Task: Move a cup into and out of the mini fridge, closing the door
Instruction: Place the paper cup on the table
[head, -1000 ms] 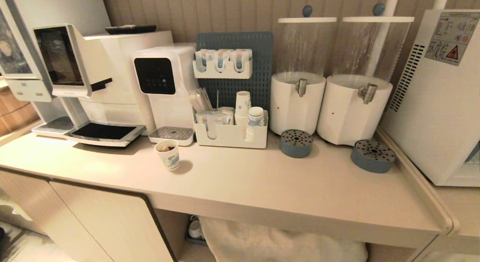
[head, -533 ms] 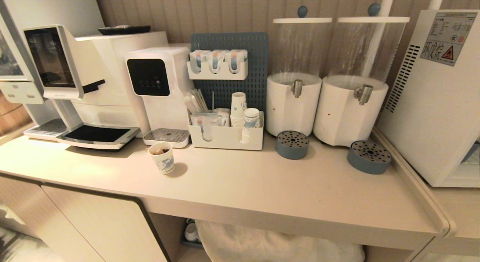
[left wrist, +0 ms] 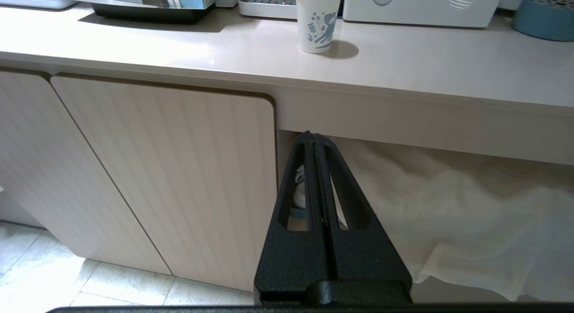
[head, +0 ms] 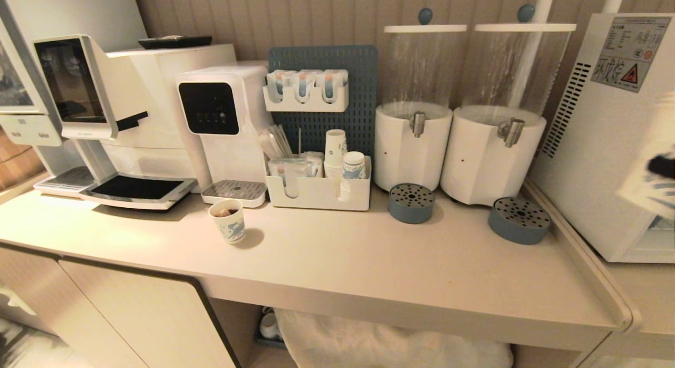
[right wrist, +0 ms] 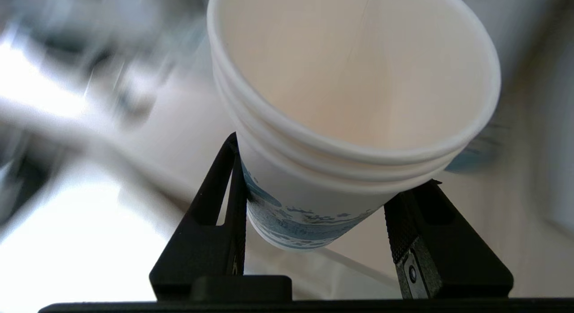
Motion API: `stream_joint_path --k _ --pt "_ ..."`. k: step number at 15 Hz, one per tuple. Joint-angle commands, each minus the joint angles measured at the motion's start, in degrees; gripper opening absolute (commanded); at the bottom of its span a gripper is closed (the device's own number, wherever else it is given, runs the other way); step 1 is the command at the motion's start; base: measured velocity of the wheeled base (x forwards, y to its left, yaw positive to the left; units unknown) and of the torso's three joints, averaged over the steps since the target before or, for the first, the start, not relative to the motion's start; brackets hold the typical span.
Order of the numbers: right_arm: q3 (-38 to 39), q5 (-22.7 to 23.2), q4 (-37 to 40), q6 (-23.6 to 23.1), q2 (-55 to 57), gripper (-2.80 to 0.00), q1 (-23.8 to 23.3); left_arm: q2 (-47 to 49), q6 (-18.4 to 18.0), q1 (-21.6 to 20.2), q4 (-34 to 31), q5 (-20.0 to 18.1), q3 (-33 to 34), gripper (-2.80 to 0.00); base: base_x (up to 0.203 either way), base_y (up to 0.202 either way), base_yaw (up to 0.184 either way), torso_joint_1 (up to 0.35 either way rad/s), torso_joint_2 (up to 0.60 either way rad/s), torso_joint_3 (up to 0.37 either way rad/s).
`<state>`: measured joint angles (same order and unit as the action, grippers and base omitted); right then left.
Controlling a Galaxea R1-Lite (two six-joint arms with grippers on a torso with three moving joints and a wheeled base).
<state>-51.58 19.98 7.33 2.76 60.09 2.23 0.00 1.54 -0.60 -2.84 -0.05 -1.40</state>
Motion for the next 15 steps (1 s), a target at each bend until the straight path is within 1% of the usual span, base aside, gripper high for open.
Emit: stream_joint_path --k 1,2,3,4,6,7,8,10,12,13,15 --pt "7.83 15.27 -14.93 -9.83 19.01 -2.8 -0.09 0.09 0.05 -0.02 0.03 0.05 0.0 -2.8 0.0 0.0 0.0 0.0 0.0 0.0" --pt "12.13 17.29 -27.25 -12.63 24.32 -2.8 0.01 0.09 0.05 -0.02 0.03 -0.04 0.0 -2.8 0.0 0.0 0.0 0.0 0.0 0.0" --pt "15.46 17.72 -37.34 -14.48 29.27 -2.8 0.48 0.09 0.05 -0.02 0.03 -0.04 0.0 -2.8 0.0 0.0 0.0 0.0 0.0 0.0" --pt "18.33 16.42 -46.89 -15.85 35.45 -2.8 1.41 0.09 0.05 -0.02 0.03 -0.04 0.0 -2.8 0.0 0.0 0.0 0.0 0.0 0.0" --pt "22.62 12.0 -64.79 -17.57 47.67 -2.8 3.52 0.09 0.05 -0.02 0.03 0.05 0.0 -2.8 0.0 0.0 0.0 0.0 0.0 0.0" --pt "24.08 9.05 -73.97 -18.17 54.12 -2.8 4.75 0.09 0.05 -0.02 0.03 0.05 0.0 -2.8 0.0 0.0 0.0 0.0 0.0 0.0" --pt "24.7 5.66 -80.67 -18.61 60.13 -2.8 5.94 0.09 0.05 -0.02 0.03 0.05 0.0 -2.8 0.0 0.0 0.0 0.0 0.0 0.0" --pt "23.83 -1.91 -90.0 -19.33 69.51 -2.8 7.96 0.09 0.05 -0.02 0.03 0.05 0.0 -2.8 0.0 0.0 0.0 0.0 0.0 0.0" --pt "19.76 -7.0 -94.57 -19.73 73.6 -2.8 9.04 0.09 0.05 -0.02 0.03 0.05 0.0 -2.8 0.0 0.0 0.0 0.0 0.0 0.0" --pt "18.39 -7.69 -94.95 -19.8 74.26 -2.8 8.79 0.09 0.05 -0.02 0.03 -0.04 0.0 -2.8 0.0 0.0 0.0 0.0 0.0 0.0" --pt "18.27 -7.76 -94.99 -19.81 74.47 -2.8 7.7 0.09 0.05 -0.02 0.03 0.05 0.0 -2.8 0.0 0.0 0.0 0.0 0.0 0.0"
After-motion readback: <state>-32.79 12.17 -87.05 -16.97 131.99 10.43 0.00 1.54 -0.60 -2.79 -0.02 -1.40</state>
